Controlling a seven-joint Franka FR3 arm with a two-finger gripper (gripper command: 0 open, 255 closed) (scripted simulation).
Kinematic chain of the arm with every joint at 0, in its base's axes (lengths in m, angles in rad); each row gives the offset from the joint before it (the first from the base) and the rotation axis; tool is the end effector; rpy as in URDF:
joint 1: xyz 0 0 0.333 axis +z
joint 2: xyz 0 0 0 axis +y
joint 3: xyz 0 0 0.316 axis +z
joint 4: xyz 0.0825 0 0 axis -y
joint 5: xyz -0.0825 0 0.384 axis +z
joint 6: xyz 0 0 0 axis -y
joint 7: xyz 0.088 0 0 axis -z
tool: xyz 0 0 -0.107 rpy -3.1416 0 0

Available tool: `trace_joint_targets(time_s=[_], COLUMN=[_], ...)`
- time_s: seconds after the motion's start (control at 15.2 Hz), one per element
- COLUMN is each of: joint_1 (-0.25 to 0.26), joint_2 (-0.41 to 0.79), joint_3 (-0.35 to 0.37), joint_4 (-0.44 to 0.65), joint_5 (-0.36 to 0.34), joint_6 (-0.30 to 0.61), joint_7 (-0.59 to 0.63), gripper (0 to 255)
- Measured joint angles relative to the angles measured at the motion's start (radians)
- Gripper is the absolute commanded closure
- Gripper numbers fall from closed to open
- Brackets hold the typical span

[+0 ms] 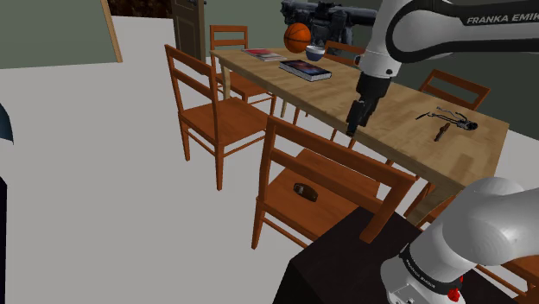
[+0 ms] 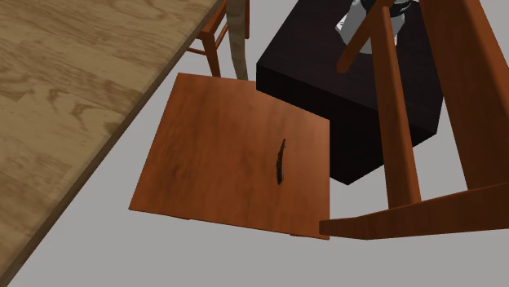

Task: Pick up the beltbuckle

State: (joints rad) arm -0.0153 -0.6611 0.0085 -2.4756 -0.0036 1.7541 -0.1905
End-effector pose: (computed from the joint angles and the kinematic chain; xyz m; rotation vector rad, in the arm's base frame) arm 0.3450 -0.0024 0.5084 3.1244 0.2859 -0.0957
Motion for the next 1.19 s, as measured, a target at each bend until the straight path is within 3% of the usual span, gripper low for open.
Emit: trace_joint_targets(time_s=[0.73, 1.19], joint_1=[-0.011, -0.019], joint_2=[0.322, 0.611], joint_3=[-0.032, -0.045], joint_4=[-0.085, -0.041], joint_5=[-0.055, -0.091], joint_6=[0.358, 0.572], joint_7=[-0.090, -0.129], gripper=[0, 0])
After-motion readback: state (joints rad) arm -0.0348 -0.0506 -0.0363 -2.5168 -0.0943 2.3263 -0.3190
